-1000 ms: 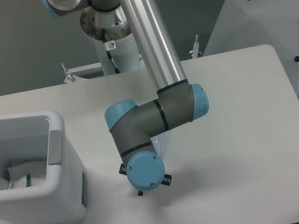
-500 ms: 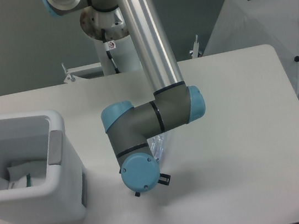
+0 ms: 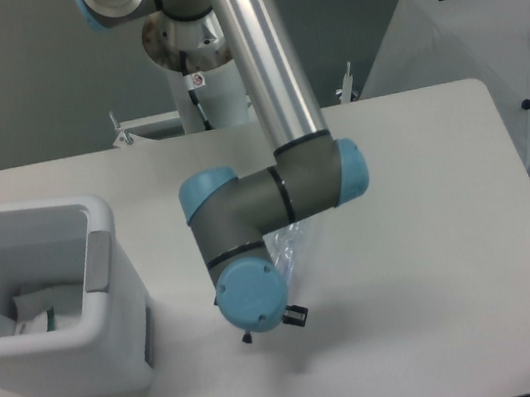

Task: Place the trash in the trash can
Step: 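Rotate the wrist and lower the gripper onto the bottle's cap end, then lift the bottle by its cap end and carry it over the bin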

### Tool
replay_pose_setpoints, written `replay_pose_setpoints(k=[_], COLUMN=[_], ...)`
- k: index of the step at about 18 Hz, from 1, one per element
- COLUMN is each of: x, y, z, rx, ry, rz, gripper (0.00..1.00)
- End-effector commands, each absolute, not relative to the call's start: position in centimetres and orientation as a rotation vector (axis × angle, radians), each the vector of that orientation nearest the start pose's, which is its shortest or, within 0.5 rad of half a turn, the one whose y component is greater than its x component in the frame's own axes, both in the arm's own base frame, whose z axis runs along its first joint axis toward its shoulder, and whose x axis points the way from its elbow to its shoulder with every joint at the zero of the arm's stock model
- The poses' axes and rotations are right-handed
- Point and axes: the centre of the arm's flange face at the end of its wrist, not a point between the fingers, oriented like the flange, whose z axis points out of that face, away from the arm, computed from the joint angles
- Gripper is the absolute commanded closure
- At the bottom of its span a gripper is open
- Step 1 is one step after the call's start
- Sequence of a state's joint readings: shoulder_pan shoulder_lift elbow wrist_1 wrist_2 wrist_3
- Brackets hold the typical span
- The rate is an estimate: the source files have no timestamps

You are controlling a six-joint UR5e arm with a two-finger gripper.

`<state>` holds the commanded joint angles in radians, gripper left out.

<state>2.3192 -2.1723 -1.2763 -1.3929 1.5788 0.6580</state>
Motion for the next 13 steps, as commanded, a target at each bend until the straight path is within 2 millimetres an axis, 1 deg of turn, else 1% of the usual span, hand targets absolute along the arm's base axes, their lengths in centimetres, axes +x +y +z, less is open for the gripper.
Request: replay_pose_setpoints(k=[4, 7, 9, 12, 13], x=[-39.6, -40.8, -41.4, -41.4, -41.1], y=[59.0, 58.8, 58.3, 58.1, 58.1], z=[34.1, 38.3, 41.4, 45.4, 47.1], rx=[-3.095, -2.977, -2.882, -2.712, -2.656], ry=[-0.157, -0.184, -0.196, -0.181, -0.171], rz=[-0.144, -0.159, -0.159, -0.155, -0.152], gripper=[0.91, 0.91, 0.91, 0.91, 0.91])
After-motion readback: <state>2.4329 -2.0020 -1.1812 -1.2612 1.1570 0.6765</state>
